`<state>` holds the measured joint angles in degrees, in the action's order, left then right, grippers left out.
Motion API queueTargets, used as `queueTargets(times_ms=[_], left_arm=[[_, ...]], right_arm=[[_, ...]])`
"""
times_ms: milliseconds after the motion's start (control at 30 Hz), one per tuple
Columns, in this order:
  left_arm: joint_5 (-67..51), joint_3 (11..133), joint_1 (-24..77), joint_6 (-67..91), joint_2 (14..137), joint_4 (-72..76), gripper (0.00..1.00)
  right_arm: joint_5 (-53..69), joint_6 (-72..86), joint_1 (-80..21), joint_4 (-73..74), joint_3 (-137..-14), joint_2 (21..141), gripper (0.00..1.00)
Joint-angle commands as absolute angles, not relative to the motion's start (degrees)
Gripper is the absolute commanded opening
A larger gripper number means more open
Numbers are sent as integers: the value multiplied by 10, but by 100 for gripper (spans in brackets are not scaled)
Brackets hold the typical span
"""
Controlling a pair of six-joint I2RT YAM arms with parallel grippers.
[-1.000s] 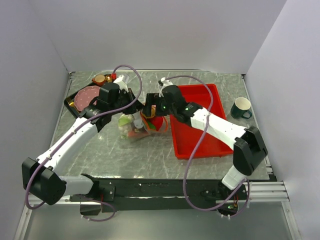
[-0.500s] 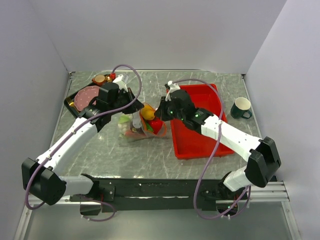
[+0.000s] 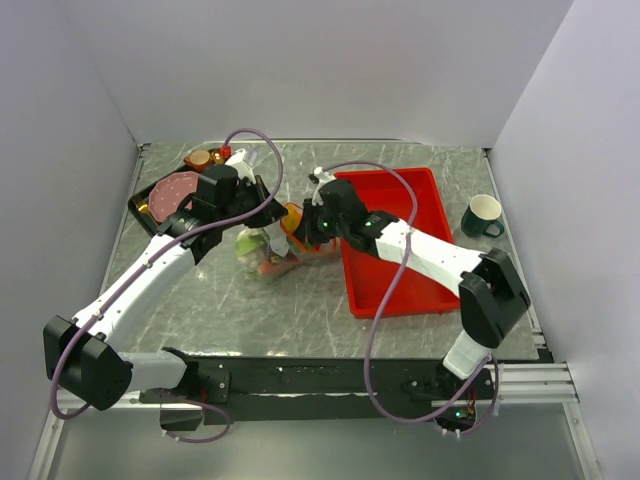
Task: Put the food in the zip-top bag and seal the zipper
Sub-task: Place the fake fruit in the zipper food storage bag.
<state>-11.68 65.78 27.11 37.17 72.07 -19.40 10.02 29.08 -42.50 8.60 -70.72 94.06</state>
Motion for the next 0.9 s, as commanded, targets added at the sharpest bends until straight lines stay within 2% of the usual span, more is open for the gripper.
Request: queueTargets(times_ms=[0, 100, 167, 200, 267, 300, 333, 500, 867], left_arm=[[-129, 668, 271, 379, 700, -152, 1], [-124, 665, 272, 378, 699, -152, 1], [-120, 664, 272, 376, 700, -154, 1], [-120, 665, 272, 375, 702, -155, 1], [-119, 667, 272, 374, 705, -156, 1], [-119, 668, 272, 373, 706, -156, 1], [-118, 669, 272, 373, 708, -156, 1], [-123, 669, 272, 374, 714, -151, 1], [-125, 667, 272, 373, 710, -152, 1]], right_arm=[[112, 282, -422, 70, -759, 966, 0], [106, 281, -422, 61, -745, 951, 3], [86, 280, -422, 62, -733, 924, 14], [79, 279, -422, 62, -718, 912, 26], [49, 276, -420, 62, -691, 870, 34], [38, 276, -420, 61, -682, 856, 44], [33, 274, -416, 62, -674, 845, 47], [1, 258, -400, 89, -644, 811, 48], [28, 246, -380, 94, -619, 829, 45]])
